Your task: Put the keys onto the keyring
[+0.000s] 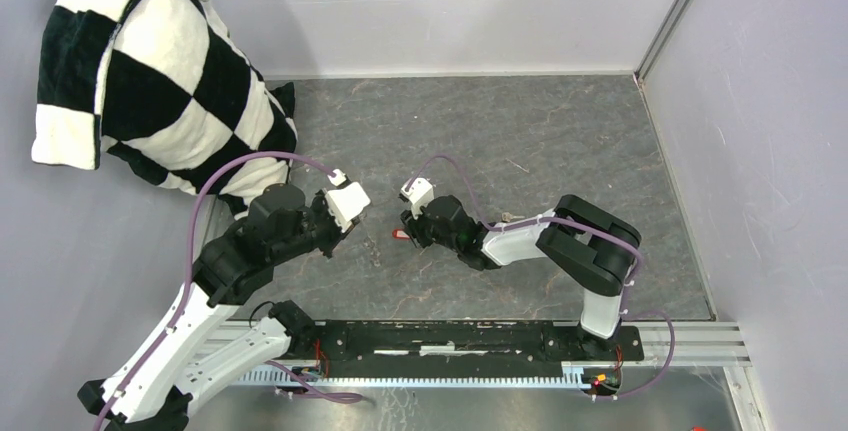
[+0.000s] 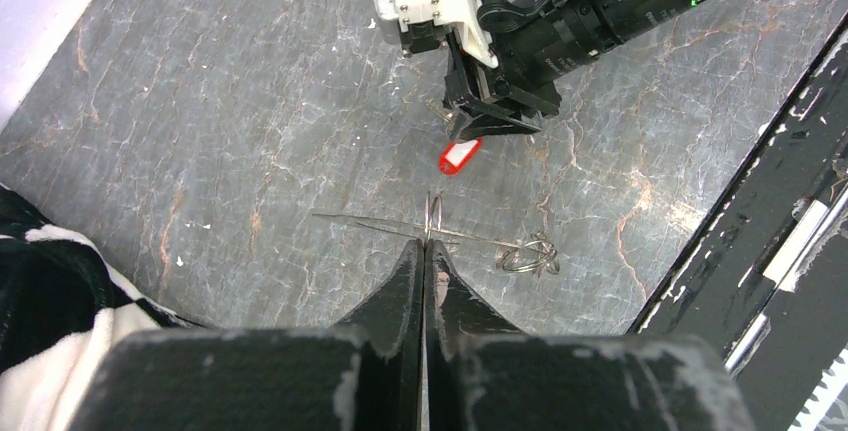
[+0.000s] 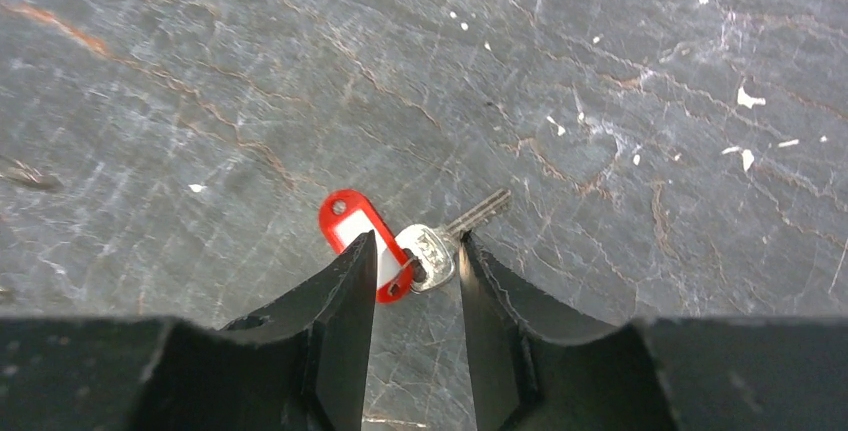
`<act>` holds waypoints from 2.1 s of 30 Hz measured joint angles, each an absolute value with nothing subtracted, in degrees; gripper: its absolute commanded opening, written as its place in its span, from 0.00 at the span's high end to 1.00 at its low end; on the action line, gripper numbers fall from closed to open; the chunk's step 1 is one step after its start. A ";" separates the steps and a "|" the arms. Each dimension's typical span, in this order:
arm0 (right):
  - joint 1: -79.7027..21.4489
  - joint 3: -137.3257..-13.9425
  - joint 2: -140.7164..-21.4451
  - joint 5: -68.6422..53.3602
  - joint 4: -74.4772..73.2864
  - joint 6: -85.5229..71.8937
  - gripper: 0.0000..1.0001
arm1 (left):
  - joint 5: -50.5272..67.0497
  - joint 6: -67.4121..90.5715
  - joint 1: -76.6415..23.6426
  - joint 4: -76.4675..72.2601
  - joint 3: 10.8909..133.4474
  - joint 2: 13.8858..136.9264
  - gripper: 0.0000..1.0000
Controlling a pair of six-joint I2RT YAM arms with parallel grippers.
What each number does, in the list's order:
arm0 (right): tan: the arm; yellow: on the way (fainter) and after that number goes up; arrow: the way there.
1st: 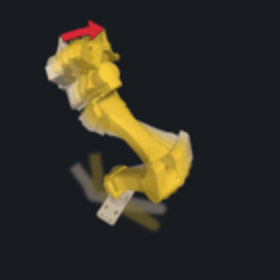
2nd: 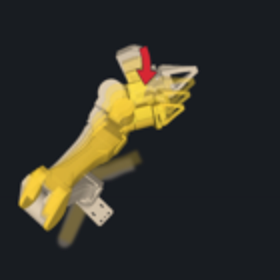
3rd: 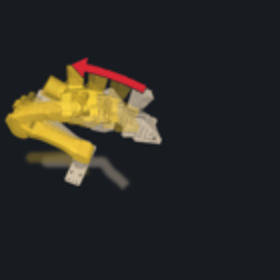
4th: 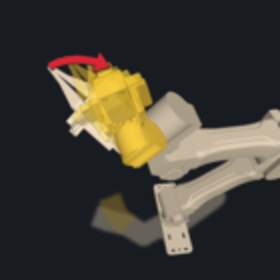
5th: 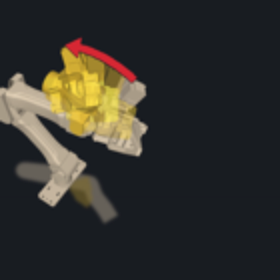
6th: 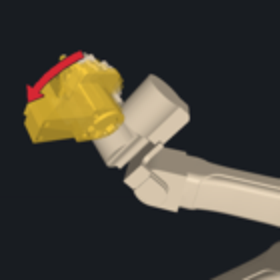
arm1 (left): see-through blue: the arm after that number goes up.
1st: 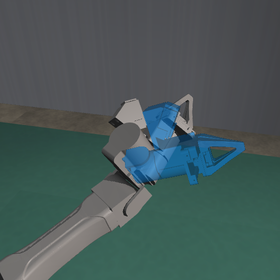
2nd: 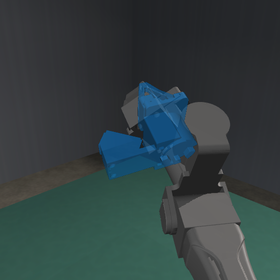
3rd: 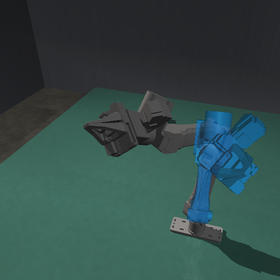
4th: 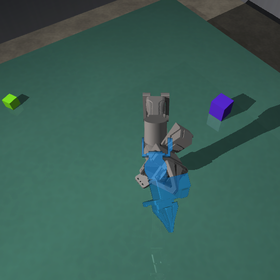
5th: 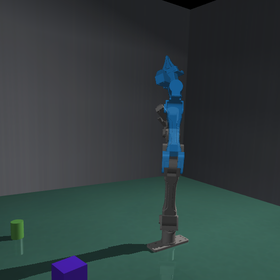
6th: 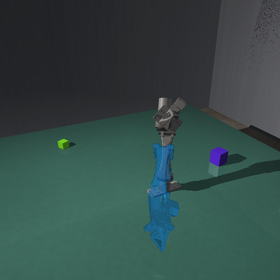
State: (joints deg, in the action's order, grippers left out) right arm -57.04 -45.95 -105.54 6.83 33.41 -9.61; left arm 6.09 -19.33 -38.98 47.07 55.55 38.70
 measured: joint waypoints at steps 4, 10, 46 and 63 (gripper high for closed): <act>-57.28 -46.28 -106.52 8.12 31.99 -9.85 0.63 | 6.07 -19.33 -38.98 47.07 55.55 38.52 0.98; -57.56 -46.28 -106.89 8.29 31.31 -10.09 0.74 | 6.07 -19.33 -38.98 47.07 55.55 38.46 0.98; -62.02 -36.51 -74.02 -7.86 28.32 -2.48 1.00 | 8.27 -16.58 -38.98 46.54 55.48 39.03 0.98; -67.13 -44.47 -69.38 -13.32 11.11 6.96 1.00 | 11.11 -16.56 -38.98 46.41 55.48 39.92 0.98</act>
State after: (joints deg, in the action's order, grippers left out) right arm -67.13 -44.47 -69.38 -13.32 11.11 6.96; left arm 11.11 -16.56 -38.98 46.41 55.48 39.92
